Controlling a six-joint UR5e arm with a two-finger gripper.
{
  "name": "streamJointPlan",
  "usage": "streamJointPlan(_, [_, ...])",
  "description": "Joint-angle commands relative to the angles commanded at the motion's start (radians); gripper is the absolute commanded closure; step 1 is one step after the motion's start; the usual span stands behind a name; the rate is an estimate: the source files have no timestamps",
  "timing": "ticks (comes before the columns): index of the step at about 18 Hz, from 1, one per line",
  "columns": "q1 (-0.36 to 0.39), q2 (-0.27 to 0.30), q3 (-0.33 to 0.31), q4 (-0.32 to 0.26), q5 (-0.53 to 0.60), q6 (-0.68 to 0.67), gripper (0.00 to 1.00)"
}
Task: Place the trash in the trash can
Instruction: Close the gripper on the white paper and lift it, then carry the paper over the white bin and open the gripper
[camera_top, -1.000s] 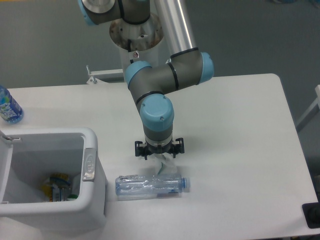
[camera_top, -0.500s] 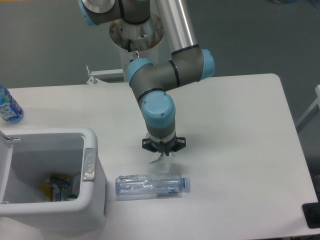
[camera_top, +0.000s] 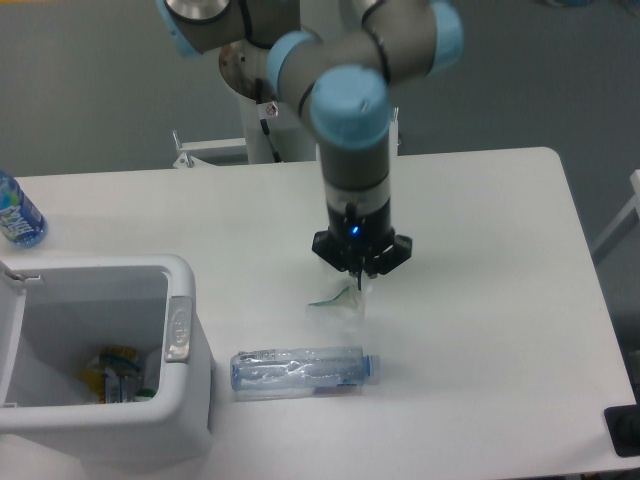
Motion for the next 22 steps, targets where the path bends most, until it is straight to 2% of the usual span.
streamJointPlan(4, [-0.003, 0.000, 0.130, 0.000, -0.137, -0.308, 1.00])
streamJointPlan(8, [-0.031, 0.011, 0.181, 0.012, -0.197, -0.465, 1.00])
streamJointPlan(12, [-0.210, 0.031, 0.148, 0.015, -0.201, -0.493, 1.00])
streamJointPlan(13, [-0.241, 0.023, 0.146, 0.015, -0.203, -0.495, 0.96])
streamJointPlan(15, [-0.316, -0.004, 0.143, 0.015, -0.204, -0.495, 0.95])
streamJointPlan(16, [-0.337, -0.012, 0.137, 0.017, -0.200, -0.490, 0.83])
streamJointPlan(17, [-0.342, -0.014, 0.128, 0.026, -0.198, -0.480, 0.39])
streamJointPlan(18, [-0.342, -0.014, 0.123, 0.031, -0.195, -0.469, 0.21])
streamJointPlan(20, [-0.342, -0.012, 0.123, 0.028, -0.194, -0.466, 0.05])
streamJointPlan(21, [-0.341, -0.011, 0.125, 0.025, -0.195, -0.469, 0.00])
streamJointPlan(22, [-0.334, -0.012, 0.123, 0.023, -0.194, -0.475, 0.00])
